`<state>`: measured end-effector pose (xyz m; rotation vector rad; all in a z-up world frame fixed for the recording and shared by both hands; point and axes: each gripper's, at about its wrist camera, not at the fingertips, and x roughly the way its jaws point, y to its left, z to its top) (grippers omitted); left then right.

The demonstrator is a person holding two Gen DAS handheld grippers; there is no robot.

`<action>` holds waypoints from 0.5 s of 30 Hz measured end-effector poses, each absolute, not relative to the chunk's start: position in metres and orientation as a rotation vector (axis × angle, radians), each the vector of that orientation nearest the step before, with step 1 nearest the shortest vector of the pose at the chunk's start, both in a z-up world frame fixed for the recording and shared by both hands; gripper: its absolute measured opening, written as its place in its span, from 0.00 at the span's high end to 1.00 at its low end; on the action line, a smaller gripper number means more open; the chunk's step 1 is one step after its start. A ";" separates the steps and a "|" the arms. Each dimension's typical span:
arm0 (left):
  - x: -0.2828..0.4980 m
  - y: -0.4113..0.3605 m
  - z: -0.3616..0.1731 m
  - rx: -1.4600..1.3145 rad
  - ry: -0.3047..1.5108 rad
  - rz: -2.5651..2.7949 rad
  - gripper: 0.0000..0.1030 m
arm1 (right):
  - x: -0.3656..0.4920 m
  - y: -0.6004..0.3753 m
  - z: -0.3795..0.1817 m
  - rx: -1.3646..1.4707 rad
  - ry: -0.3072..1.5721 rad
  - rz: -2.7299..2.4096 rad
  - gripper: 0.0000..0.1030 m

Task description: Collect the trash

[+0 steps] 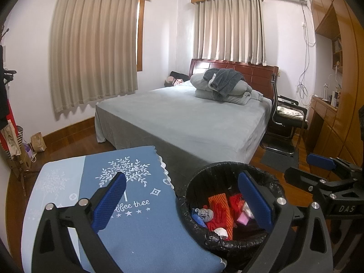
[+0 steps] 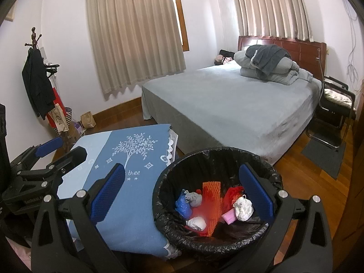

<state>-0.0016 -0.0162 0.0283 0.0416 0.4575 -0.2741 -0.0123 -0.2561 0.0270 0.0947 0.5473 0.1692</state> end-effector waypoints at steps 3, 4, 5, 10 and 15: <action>-0.002 -0.016 0.028 0.041 0.458 -0.274 0.06 | -0.012 -0.256 0.027 0.094 0.547 0.170 0.05; -0.002 -0.016 0.028 0.041 0.459 -0.274 0.06 | -0.012 -0.256 0.027 0.094 0.547 0.169 0.05; -0.002 -0.016 0.028 0.041 0.458 -0.274 0.06 | -0.012 -0.256 0.028 0.094 0.547 0.169 0.05; -0.002 -0.016 0.029 0.041 0.458 -0.274 0.06 | -0.012 -0.256 0.028 0.094 0.548 0.170 0.05; -0.002 -0.016 0.029 0.040 0.459 -0.274 0.06 | -0.012 -0.256 0.029 0.095 0.548 0.169 0.05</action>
